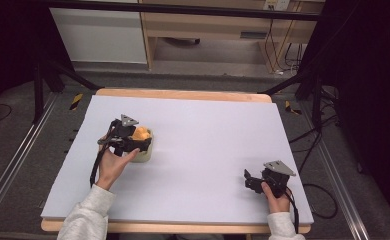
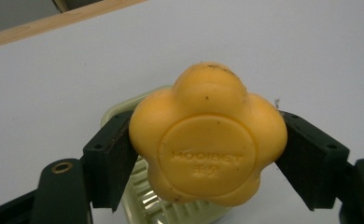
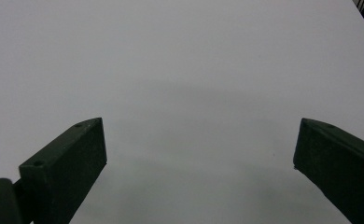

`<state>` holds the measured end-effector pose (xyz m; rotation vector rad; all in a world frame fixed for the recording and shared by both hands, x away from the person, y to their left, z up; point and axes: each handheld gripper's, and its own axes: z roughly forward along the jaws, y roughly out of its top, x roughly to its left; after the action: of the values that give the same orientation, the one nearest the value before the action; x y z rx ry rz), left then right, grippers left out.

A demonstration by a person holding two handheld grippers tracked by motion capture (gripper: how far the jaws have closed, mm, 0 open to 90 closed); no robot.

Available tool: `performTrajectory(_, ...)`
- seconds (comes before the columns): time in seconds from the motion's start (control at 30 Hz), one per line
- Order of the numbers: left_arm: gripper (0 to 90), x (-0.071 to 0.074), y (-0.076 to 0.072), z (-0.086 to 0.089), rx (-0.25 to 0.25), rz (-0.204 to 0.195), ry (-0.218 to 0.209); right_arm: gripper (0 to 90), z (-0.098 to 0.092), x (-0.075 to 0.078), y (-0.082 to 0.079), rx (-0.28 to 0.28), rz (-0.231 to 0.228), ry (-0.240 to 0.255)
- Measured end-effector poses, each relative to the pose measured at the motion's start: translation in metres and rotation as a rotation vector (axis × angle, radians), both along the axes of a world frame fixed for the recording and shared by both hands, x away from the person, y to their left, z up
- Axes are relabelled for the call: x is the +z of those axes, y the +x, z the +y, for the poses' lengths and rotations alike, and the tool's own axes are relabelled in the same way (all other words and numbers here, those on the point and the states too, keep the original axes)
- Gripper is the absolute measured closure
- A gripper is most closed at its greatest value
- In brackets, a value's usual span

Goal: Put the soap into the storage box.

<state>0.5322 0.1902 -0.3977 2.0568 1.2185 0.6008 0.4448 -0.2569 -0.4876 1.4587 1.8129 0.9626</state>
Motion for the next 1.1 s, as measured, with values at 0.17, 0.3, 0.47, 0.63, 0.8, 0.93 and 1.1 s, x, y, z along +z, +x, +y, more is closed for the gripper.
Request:
performTrajectory(0.17,24.8,-0.008,0.006,0.002,0.016,0.017,0.016,3.1,0.000,0.000,0.000,-0.002,0.001,0.001)
performTrajectory(0.3,24.8,-0.013,0.010,0.004,0.025,0.029,0.019,3.1,0.000,0.000,0.000,-0.003,0.004,0.003)
performTrajectory(0.47,24.7,-0.018,0.012,0.005,0.029,0.043,0.021,3.1,0.000,0.000,0.001,-0.004,0.006,0.005)
performTrajectory(0.63,24.7,-0.024,0.015,0.007,0.037,0.058,0.026,3.1,0.000,0.000,0.001,-0.005,0.007,0.004)
performTrajectory(0.8,24.7,-0.029,0.017,0.006,0.035,0.072,0.039,3.1,-0.001,0.000,0.001,-0.005,0.008,0.005)
performTrajectory(0.93,24.7,-0.033,0.018,0.005,0.036,0.082,0.053,3.1,0.000,0.000,0.001,-0.006,0.007,0.004)
performTrajectory(1.1,24.7,-0.037,0.017,0.004,0.039,0.089,0.060,3.1,0.000,0.000,0.000,-0.003,0.002,-0.001)
